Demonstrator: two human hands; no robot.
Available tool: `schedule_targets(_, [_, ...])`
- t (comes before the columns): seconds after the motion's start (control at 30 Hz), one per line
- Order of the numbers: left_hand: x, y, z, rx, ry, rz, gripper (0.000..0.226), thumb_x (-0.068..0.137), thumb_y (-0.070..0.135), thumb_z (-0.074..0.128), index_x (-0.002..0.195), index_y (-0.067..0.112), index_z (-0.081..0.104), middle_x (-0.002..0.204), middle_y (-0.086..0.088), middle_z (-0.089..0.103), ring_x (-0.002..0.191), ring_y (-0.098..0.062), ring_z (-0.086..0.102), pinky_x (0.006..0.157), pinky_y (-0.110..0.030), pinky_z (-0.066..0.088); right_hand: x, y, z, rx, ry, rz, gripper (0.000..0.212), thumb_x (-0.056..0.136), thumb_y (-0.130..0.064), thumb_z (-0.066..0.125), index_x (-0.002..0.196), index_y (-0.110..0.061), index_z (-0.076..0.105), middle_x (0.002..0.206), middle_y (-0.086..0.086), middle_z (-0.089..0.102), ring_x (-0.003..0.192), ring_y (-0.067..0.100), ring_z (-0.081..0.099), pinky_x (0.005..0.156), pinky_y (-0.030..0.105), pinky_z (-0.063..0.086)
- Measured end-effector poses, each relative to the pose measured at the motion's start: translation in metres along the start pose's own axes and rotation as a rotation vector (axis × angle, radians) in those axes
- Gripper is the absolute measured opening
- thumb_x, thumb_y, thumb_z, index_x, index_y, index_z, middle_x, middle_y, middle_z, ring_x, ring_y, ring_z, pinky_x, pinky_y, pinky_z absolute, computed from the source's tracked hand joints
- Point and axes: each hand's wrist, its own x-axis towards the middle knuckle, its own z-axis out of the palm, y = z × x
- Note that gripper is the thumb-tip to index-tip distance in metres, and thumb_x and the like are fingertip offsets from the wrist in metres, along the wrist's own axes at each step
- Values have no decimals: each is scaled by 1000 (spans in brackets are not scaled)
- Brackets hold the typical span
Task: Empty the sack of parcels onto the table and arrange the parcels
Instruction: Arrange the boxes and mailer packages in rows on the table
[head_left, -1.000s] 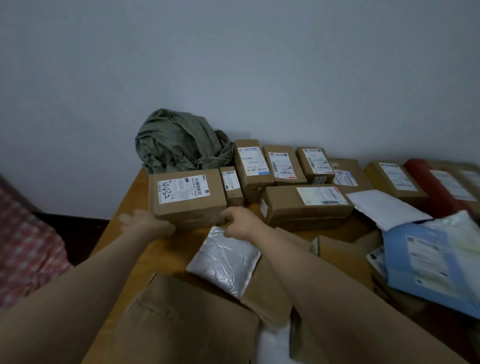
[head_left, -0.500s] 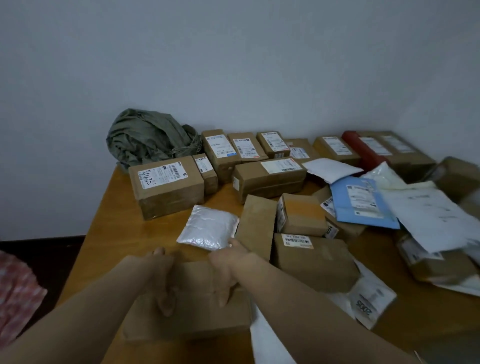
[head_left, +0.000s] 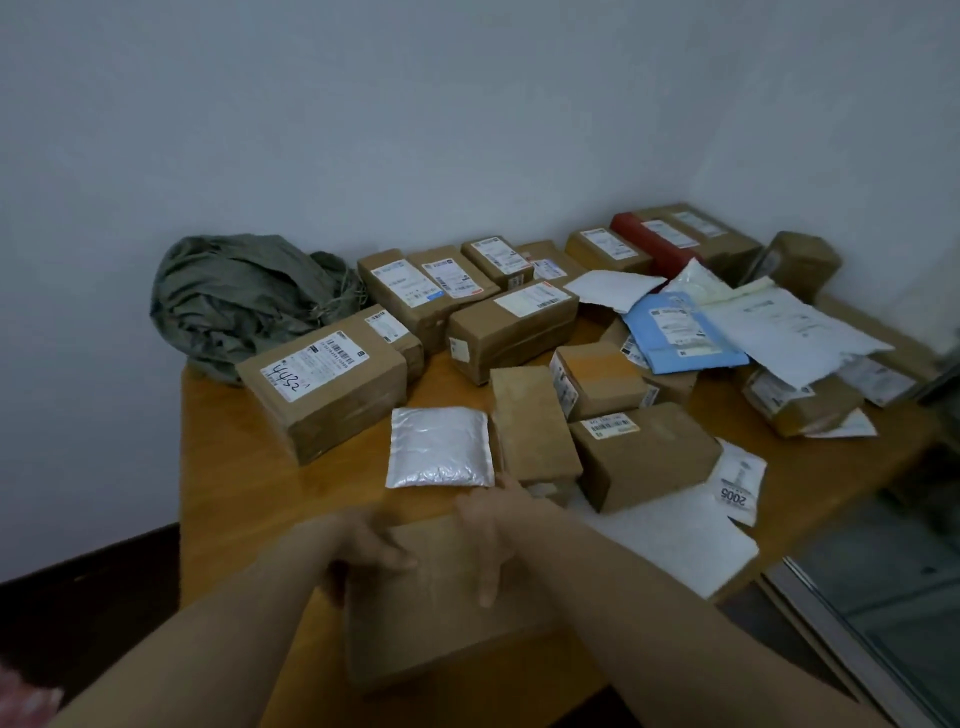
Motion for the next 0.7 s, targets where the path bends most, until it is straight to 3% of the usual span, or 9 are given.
schedule_targets(0.03, [2,-2,-2,-55,-30,5,89,70,32,83,141,11,34,147,-17,33,131,-42,38,99,-54,44,-8,-6,-4,-18,-144,-187,77,74,-58,69,112,6,47,108,7,66,121,20,49,111,41,23])
schedule_targets(0.07, [3,-4,-4,-113,-66,11,86,71,34,81,140,9,36,146,-18,35,130,-42,39,101,-56,42,-12,-9,-7,58,-134,-489,84,71,-39,80,132,-1,37,135,11,50,130,26,40,110,41,26])
schedule_targets(0.1, [2,-5,-7,-154,-54,19,84,73,36,79,140,8,35,145,-18,36,129,-42,41,101,-56,41,-20,-9,-11,46,-193,-712,91,68,-29,84,139,-8,31,142,11,39,132,29,37,107,43,31])
schedule_targets(0.13, [3,-8,-10,-190,-38,23,83,76,39,76,140,7,34,144,-20,37,128,-42,41,101,-56,42,-32,-4,-19,93,-211,-749,86,70,-25,82,138,-11,31,141,11,37,130,29,38,103,43,36])
schedule_targets(0.23, [4,-9,-19,-261,17,-71,89,83,54,63,146,6,23,146,-26,31,130,-45,38,104,-55,39,-39,1,-10,238,113,-570,40,89,-21,59,126,-14,44,128,9,47,119,27,46,94,38,42])
schedule_targets(0.3, [8,-9,-20,-314,55,-105,91,85,60,54,148,3,19,148,-26,28,132,-46,35,106,-54,37,-47,19,-7,345,227,-393,30,95,-26,47,123,-16,49,124,8,53,115,25,50,90,36,44])
schedule_targets(0.4, [4,-4,-10,-314,100,-63,81,90,60,44,144,3,27,147,-22,33,132,-42,37,105,-51,37,-44,53,1,477,78,-90,41,97,-37,41,130,-14,44,132,9,47,120,27,46,93,37,43])
schedule_targets(0.5, [3,1,-1,-326,170,7,74,93,58,41,141,2,33,144,-20,37,129,-40,40,102,-48,39,-48,52,8,817,-208,8,55,96,-40,40,143,-12,33,142,10,43,126,28,45,105,38,37])
schedule_targets(0.7, [-6,-5,-35,-365,294,119,76,84,57,58,132,1,42,128,-24,50,111,-43,52,88,-49,49,-59,47,-15,1193,-145,137,51,101,-38,31,128,1,49,130,19,54,119,34,51,104,43,41])
